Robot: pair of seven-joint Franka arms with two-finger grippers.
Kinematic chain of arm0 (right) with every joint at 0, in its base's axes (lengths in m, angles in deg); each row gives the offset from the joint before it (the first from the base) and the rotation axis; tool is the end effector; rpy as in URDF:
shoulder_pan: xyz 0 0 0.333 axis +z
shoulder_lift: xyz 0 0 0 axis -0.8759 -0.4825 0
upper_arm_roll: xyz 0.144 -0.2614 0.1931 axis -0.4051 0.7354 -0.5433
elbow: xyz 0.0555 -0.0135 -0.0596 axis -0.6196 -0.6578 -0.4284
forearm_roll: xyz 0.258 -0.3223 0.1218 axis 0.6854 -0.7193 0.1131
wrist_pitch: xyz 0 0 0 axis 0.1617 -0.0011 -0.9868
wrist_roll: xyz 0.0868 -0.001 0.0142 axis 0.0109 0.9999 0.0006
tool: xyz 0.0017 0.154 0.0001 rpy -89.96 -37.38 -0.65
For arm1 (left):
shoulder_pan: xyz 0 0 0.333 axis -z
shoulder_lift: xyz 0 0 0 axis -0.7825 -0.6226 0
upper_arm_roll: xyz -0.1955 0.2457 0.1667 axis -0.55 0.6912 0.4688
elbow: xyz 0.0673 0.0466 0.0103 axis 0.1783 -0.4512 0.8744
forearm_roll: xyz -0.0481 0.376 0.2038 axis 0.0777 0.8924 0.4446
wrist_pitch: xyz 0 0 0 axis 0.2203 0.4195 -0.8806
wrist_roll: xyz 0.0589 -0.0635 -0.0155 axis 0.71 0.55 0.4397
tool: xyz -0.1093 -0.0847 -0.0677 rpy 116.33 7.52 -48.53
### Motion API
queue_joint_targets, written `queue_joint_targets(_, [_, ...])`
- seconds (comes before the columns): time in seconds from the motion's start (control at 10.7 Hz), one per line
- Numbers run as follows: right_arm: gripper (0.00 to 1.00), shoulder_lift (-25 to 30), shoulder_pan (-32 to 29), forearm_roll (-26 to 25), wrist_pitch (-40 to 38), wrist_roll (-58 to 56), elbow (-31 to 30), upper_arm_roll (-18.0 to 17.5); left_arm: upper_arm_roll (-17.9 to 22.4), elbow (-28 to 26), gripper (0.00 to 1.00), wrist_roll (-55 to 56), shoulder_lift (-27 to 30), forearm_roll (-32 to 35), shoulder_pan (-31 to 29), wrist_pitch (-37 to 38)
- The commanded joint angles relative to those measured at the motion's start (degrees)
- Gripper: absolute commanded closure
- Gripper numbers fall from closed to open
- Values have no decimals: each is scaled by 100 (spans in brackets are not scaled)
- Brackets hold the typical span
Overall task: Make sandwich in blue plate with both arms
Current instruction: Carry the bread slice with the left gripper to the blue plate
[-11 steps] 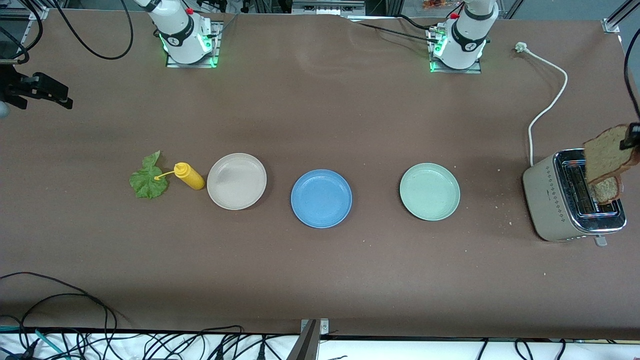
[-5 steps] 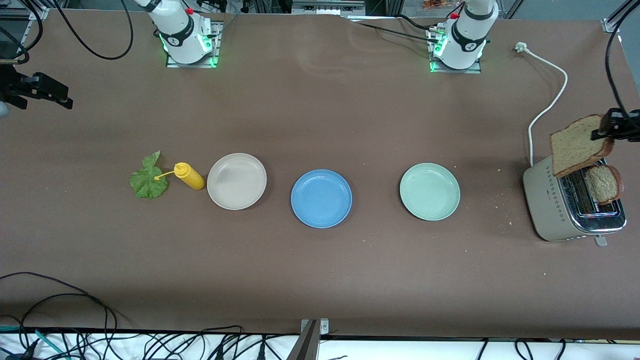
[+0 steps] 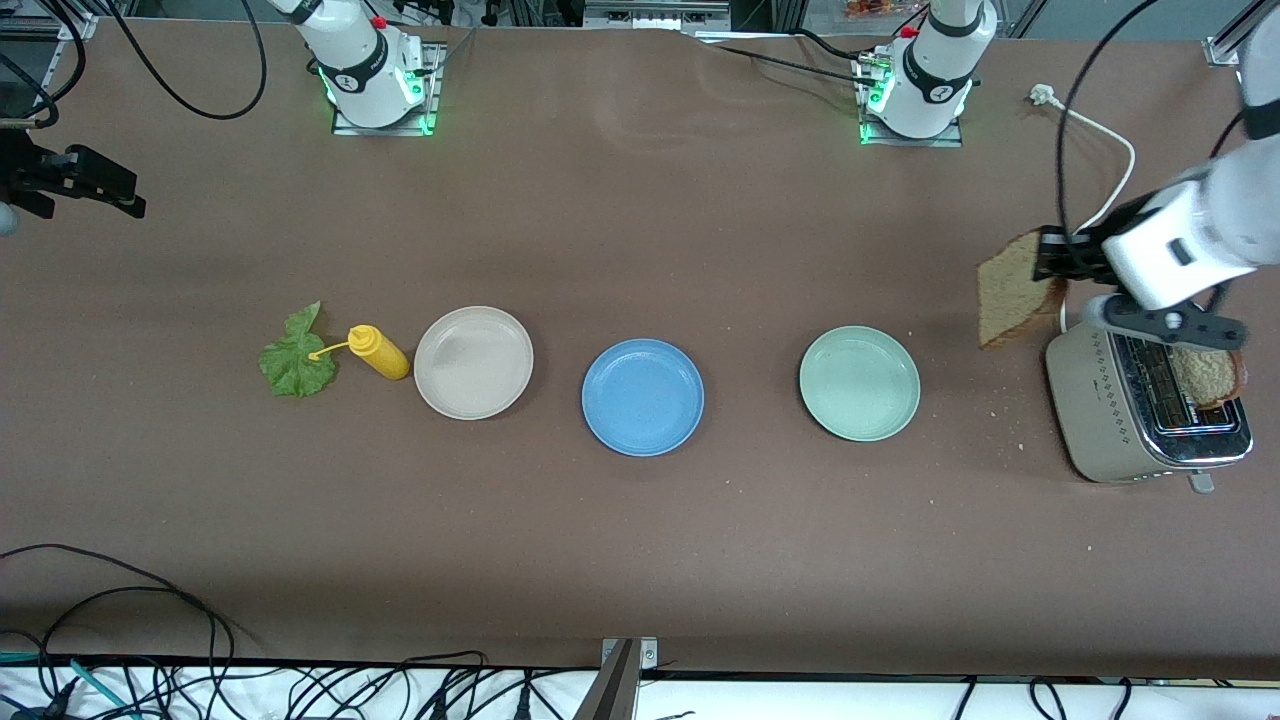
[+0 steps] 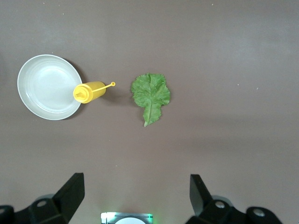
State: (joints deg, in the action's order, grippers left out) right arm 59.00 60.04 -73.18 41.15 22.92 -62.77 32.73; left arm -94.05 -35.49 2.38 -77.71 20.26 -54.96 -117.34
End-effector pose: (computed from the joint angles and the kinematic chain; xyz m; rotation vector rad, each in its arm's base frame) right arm 0.5675 -0.0374 0.6082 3.1099 0.0524 -0.1355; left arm 0.6368 -0.0873 0.5710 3.0181 -0.2545 -0.3854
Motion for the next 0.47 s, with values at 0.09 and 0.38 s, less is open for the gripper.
queue_joint_targets(0.09, [0, 29, -3, 55, -96, 58, 52, -3, 93, -34, 100, 665, -401, -621, 469, 14])
queue_joint_targets(0.38, [0, 29, -3, 55, -96, 58, 52, -3, 128, -910, 100, 1026, -455, -1397, 846, -1080])
